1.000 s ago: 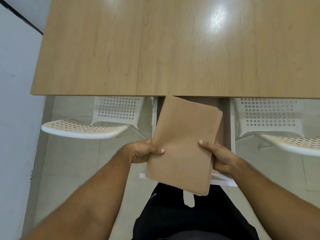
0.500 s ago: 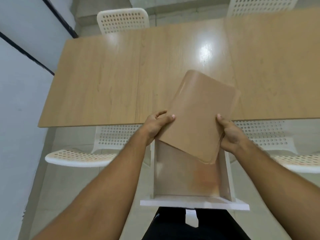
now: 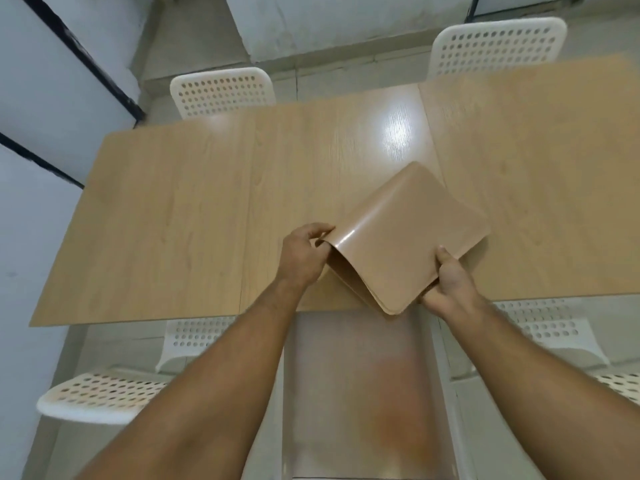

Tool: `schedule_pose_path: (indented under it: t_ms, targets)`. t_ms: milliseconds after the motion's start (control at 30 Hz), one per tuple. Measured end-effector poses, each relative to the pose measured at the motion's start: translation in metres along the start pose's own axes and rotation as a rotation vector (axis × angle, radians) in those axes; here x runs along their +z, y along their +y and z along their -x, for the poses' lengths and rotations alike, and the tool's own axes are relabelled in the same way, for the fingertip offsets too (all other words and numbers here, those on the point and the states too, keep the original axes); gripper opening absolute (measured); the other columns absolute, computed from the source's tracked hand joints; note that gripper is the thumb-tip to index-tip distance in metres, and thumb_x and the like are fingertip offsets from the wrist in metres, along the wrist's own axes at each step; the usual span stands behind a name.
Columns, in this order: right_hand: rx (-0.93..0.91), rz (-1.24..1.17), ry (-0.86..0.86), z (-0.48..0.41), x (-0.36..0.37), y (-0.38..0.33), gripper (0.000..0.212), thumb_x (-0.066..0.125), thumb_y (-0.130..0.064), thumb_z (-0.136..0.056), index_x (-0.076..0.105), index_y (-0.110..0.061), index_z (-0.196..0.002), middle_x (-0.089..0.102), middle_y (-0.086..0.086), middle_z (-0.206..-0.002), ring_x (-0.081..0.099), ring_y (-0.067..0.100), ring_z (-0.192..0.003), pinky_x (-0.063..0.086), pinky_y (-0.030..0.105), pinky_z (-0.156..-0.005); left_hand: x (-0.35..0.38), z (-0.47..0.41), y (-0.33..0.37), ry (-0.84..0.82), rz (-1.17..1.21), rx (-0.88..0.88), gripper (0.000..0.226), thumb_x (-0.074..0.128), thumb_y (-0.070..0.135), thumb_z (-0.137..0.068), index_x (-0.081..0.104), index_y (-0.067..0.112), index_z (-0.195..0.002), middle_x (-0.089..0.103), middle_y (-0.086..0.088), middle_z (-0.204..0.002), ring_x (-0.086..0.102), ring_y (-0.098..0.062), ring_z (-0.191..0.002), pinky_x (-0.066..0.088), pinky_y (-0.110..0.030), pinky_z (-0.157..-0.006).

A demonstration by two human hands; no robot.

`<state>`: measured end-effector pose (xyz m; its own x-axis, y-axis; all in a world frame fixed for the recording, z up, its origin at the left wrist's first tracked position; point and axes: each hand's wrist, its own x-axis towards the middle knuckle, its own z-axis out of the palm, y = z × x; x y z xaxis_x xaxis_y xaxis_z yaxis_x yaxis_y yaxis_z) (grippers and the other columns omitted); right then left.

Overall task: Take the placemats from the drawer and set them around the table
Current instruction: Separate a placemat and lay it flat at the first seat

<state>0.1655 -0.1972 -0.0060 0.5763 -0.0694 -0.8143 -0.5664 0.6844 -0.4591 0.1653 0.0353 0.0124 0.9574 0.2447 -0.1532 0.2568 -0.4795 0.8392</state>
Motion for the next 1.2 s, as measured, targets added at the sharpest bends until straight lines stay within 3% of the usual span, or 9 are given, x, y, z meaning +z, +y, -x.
schedule_pose_path:
  t_ms: [100,200,333,467,600,767,867,933,1200]
  targets:
    - [-0.057,0.029,-0.048,-0.018,0.005,0.006,0.042,0.054,-0.037,-0.101,0.059,-0.015,-0.136,0.072,0.007,-0.123,0.068,0.023,-0.114,0.052,0.045,-0.100,0.002,-0.032,-0.003,0.004,0.042,-0.107,0.025,0.060,0.003,-0.089,0.076,0.015,-0.104,0.073,0.007,-0.097,0.068,-0.006,-0.091,0.053,-0.019,-0.086]
    - [-0.092,0.125,-0.111,-0.024,0.003,0.013,0.031,0.050,-0.031,-0.104,0.059,-0.019,-0.131,0.072,0.007,-0.122,0.068,0.024,-0.111,0.053,0.046,-0.097,0.001,-0.066,-0.012,0.115,0.206,-0.287,0.018,0.054,0.013,-0.091,0.070,0.010,-0.098,0.068,-0.002,-0.093,0.066,-0.025,-0.091,0.054,-0.034,-0.085]
    - [-0.052,0.262,-0.117,-0.026,0.003,0.026,0.026,0.045,-0.011,-0.104,0.057,-0.018,-0.126,0.073,0.009,-0.114,0.070,0.027,-0.103,0.059,0.047,-0.085,0.004,-0.087,-0.020,0.201,0.328,-0.446,0.024,0.059,0.038,-0.089,0.067,0.016,-0.096,0.069,0.006,-0.091,0.064,-0.013,-0.081,0.052,-0.029,-0.071]
    - [-0.074,0.304,-0.101,-0.029,0.009,0.034,0.026,0.043,-0.005,-0.103,0.056,-0.016,-0.124,0.071,0.009,-0.113,0.068,0.025,-0.100,0.057,0.051,-0.089,0.008,-0.093,-0.027,0.319,0.304,-0.593,0.039,0.059,0.029,-0.092,0.056,0.013,-0.127,0.067,-0.003,-0.120,0.065,-0.021,-0.097,0.051,-0.029,-0.079]
    - [-0.085,0.247,-0.096,-0.029,0.018,0.036,0.022,0.044,-0.005,-0.104,0.058,-0.017,-0.117,0.071,0.002,-0.101,0.067,0.019,-0.088,0.054,0.048,-0.085,0.015,-0.076,-0.018,0.338,0.089,-0.469,0.070,0.062,0.014,-0.089,0.029,0.018,-0.150,0.057,-0.007,-0.132,0.061,-0.025,-0.107,0.042,-0.021,-0.081]
    - [-0.067,0.204,-0.113,-0.028,0.031,0.041,0.022,0.045,-0.006,-0.104,0.060,-0.020,-0.111,0.071,0.003,-0.106,0.067,0.020,-0.094,0.058,0.045,-0.081,0.047,-0.017,-0.021,0.159,-0.600,-0.200,0.083,0.065,0.045,-0.082,0.027,0.021,-0.152,0.024,-0.014,-0.158,0.026,-0.035,-0.142,0.036,-0.046,-0.110]
    - [-0.055,0.180,-0.101,-0.026,0.032,0.041,0.015,0.048,-0.009,-0.104,0.059,-0.016,-0.111,0.070,0.005,-0.101,0.068,0.020,-0.086,0.059,0.040,-0.071,0.065,0.023,-0.023,-0.141,-0.526,0.028,0.072,0.057,0.064,-0.085,0.043,0.028,-0.146,0.026,-0.007,-0.160,0.017,-0.029,-0.148,0.027,-0.048,-0.118]
    - [-0.051,0.180,-0.121,-0.024,0.028,0.039,0.016,0.050,-0.013,-0.104,0.057,-0.013,-0.118,0.068,0.008,-0.099,0.069,0.019,-0.079,0.058,0.035,-0.060,0.067,0.038,-0.027,-0.286,-0.513,0.074,0.075,0.055,0.067,-0.086,0.037,0.033,-0.150,0.019,-0.001,-0.164,0.009,-0.024,-0.152,0.020,-0.048,-0.120]
    - [0.002,0.057,-0.460,-0.002,0.004,0.036,0.027,0.055,-0.007,-0.097,0.057,-0.012,-0.123,0.071,0.011,-0.117,0.070,0.025,-0.106,0.061,0.037,-0.084,0.033,0.027,-0.019,-0.499,-0.259,-0.047,0.084,0.079,0.054,-0.075,0.042,0.034,-0.149,0.024,0.003,-0.163,0.010,-0.012,-0.152,0.012,-0.032,-0.123]
